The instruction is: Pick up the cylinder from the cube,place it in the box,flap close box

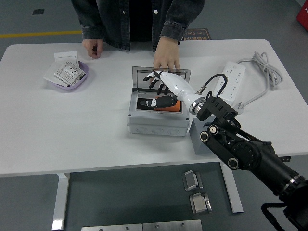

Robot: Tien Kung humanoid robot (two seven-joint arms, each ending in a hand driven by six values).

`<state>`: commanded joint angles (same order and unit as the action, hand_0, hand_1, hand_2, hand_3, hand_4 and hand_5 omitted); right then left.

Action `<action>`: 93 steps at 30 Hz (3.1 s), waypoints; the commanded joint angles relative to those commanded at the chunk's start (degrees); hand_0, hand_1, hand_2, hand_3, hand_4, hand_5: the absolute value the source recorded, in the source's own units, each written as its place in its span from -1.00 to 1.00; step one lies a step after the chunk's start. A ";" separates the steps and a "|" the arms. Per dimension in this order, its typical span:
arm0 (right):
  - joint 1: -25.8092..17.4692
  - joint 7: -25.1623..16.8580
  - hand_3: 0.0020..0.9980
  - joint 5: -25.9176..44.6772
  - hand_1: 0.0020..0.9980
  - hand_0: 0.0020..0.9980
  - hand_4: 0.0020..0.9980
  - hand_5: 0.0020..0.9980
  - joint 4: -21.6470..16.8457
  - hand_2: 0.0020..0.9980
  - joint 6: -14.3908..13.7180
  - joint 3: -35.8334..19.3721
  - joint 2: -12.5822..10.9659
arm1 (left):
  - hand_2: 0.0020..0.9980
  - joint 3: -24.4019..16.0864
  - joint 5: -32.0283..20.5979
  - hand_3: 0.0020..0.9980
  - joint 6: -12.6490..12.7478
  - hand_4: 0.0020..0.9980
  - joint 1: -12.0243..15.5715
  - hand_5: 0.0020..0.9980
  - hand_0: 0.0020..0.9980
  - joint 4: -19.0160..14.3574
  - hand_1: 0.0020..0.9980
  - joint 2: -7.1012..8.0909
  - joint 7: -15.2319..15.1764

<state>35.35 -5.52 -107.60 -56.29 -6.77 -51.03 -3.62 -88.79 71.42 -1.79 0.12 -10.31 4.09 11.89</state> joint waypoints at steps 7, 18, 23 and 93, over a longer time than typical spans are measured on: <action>-0.35 -0.04 0.47 0.76 0.28 0.28 0.96 -0.21 0.06 0.21 0.62 -0.31 -0.50 | 0.14 -0.14 0.12 0.20 -0.02 0.35 0.03 -0.44 0.28 0.00 0.24 0.02 0.05; -4.53 5.32 0.47 2.65 0.37 0.49 0.96 -0.20 -11.90 0.26 5.76 -5.07 -3.95 | 0.14 -0.34 -0.19 0.20 0.21 0.35 0.47 -0.44 0.28 0.00 0.24 -0.14 0.07; -3.52 8.01 0.47 3.76 0.36 0.49 0.97 -0.16 -17.98 0.30 8.99 -8.03 -5.79 | 0.14 -0.72 0.18 0.21 0.27 0.35 0.70 -0.43 0.28 0.00 0.24 -0.18 0.24; -4.12 11.05 0.49 1.53 0.27 0.40 0.86 0.01 -19.36 0.32 9.48 0.29 -8.94 | 0.14 -0.89 1.35 0.20 0.17 0.35 0.73 -0.41 0.28 0.00 0.24 -0.69 0.48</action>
<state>31.22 5.53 -106.07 -75.65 2.72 -50.75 -12.56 -89.68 72.77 -1.62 0.85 -10.31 3.40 12.37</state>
